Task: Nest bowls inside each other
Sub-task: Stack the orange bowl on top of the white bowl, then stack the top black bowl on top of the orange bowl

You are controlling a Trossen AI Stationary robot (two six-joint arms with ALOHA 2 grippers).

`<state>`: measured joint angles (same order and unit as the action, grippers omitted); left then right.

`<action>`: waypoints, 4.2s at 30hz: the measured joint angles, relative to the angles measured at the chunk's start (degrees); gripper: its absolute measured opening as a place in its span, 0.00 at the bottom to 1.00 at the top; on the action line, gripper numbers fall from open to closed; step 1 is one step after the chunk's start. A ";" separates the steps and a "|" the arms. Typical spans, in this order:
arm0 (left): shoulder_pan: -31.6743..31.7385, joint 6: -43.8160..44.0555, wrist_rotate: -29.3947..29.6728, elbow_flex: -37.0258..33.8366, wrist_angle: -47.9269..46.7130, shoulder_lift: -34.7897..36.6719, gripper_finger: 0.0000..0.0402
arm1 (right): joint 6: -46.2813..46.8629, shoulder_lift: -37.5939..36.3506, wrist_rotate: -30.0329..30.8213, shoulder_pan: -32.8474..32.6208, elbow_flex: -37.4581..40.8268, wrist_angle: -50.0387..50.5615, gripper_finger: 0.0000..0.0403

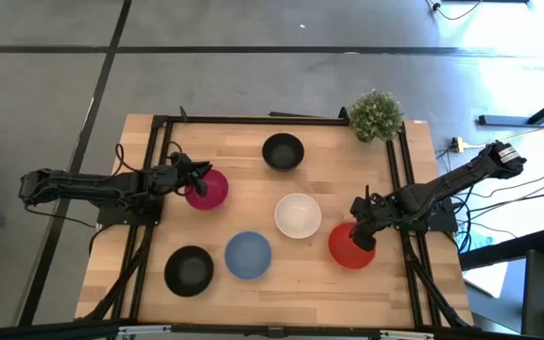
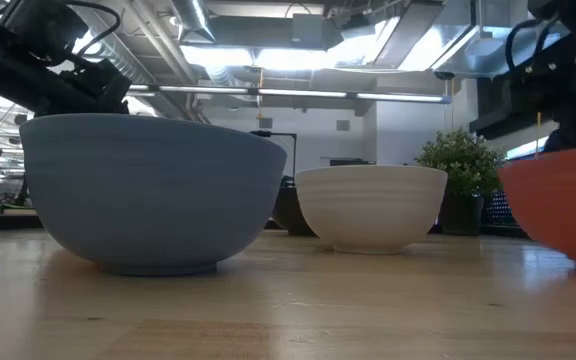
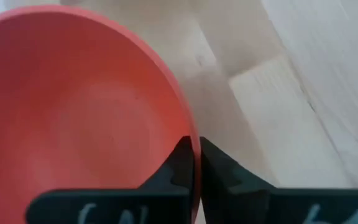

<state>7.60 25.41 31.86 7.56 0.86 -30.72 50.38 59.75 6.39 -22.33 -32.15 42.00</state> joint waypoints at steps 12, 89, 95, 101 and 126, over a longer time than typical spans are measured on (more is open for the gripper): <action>0.00 1.45 0.00 0.01 0.00 0.00 0.16 | -12.88 0.46 1.00 10.12 -13.32 2.51 0.02; -0.02 1.07 0.00 0.01 -2.84 -0.02 0.16 | -55.68 39.85 -15.67 34.79 -51.91 -5.76 0.47; -0.02 1.10 0.00 0.01 -2.85 -0.02 0.16 | -57.97 39.82 -13.53 37.21 -53.73 -5.16 0.47; -0.02 1.16 0.00 0.01 -2.90 -0.02 0.16 | -59.51 41.61 -14.52 40.32 -53.69 -3.85 0.47; -0.02 2.60 0.00 0.01 -6.47 -0.02 0.16 | -61.18 51.36 -21.66 42.87 -53.60 -6.60 0.47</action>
<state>7.57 28.01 31.86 7.57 -5.61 -30.74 -10.81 111.11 -15.27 20.53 -85.76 35.40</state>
